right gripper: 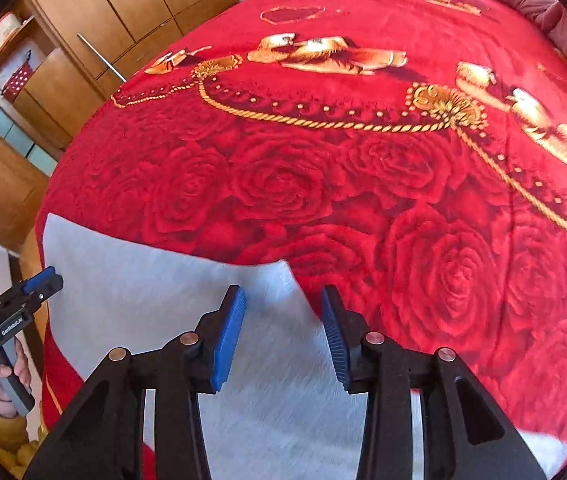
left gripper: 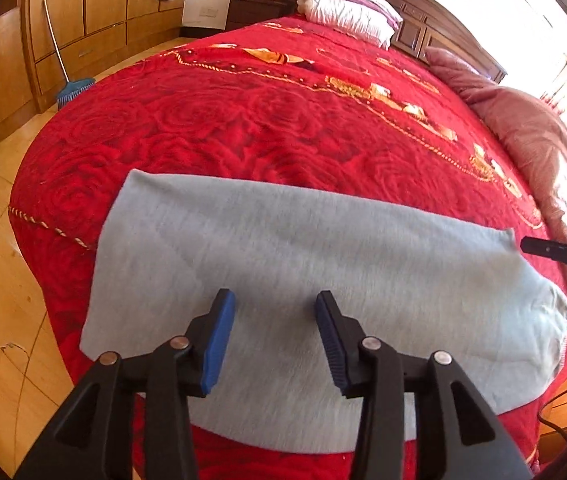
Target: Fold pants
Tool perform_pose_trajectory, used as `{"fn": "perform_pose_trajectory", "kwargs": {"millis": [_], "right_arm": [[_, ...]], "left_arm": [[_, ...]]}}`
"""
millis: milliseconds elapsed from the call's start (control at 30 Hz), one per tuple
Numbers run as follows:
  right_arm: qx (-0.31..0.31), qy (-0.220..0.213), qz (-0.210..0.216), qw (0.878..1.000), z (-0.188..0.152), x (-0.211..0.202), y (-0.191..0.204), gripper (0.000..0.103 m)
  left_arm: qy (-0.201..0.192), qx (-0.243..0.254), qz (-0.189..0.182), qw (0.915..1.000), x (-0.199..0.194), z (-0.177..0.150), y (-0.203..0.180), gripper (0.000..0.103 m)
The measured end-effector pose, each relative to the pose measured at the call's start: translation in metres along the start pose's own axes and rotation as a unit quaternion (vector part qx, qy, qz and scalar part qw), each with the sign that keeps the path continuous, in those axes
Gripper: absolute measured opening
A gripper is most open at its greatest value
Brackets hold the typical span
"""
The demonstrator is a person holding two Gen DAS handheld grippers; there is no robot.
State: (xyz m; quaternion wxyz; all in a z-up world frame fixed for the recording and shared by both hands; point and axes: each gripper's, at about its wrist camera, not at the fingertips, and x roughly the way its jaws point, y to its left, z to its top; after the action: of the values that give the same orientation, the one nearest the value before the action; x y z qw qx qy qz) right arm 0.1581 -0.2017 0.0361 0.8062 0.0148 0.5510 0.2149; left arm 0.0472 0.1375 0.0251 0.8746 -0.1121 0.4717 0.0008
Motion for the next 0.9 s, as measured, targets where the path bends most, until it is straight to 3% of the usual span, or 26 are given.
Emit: {"fn": "perform_pose_trajectory", "kwargs": {"millis": [100,133,167,267,333,467,667,900], "right_arm": [[0.008,0.006,0.066,0.998,0.000,0.008,-0.002,0.038],[0.005,0.001,0.068,0.998,-0.001,0.008,-0.001,0.034],[-0.002,-0.007,0.061,0.998,-0.002,0.006,0.001,0.013],[0.002,-0.044,0.058,0.997,-0.003,-0.005,0.001,0.009],[0.001,-0.060,0.048,0.997,0.000,-0.007,-0.001,0.009],[0.009,-0.033,0.046,0.998,0.005,0.019,-0.008,0.009],[0.050,-0.061,0.064,0.995,0.008,0.021,-0.024,0.007],[0.068,-0.114,0.020,0.991,-0.007,-0.034,-0.020,0.018]], "left_arm": [[-0.001,-0.001,0.008,1.0000,0.004,-0.001,-0.002,0.050],[-0.001,0.000,0.011,0.9999,0.004,-0.001,-0.003,0.052],[-0.001,0.000,0.014,0.9999,0.005,-0.001,-0.003,0.054],[0.001,-0.001,0.020,0.9998,0.006,-0.001,-0.001,0.057],[0.001,-0.002,0.023,0.9997,0.007,-0.001,-0.001,0.059],[0.000,0.002,0.031,0.9995,0.009,-0.002,-0.001,0.063],[-0.003,0.010,0.044,0.9990,0.014,-0.002,-0.001,0.071],[0.002,0.001,0.049,0.9988,0.016,-0.001,0.000,0.076]]}}
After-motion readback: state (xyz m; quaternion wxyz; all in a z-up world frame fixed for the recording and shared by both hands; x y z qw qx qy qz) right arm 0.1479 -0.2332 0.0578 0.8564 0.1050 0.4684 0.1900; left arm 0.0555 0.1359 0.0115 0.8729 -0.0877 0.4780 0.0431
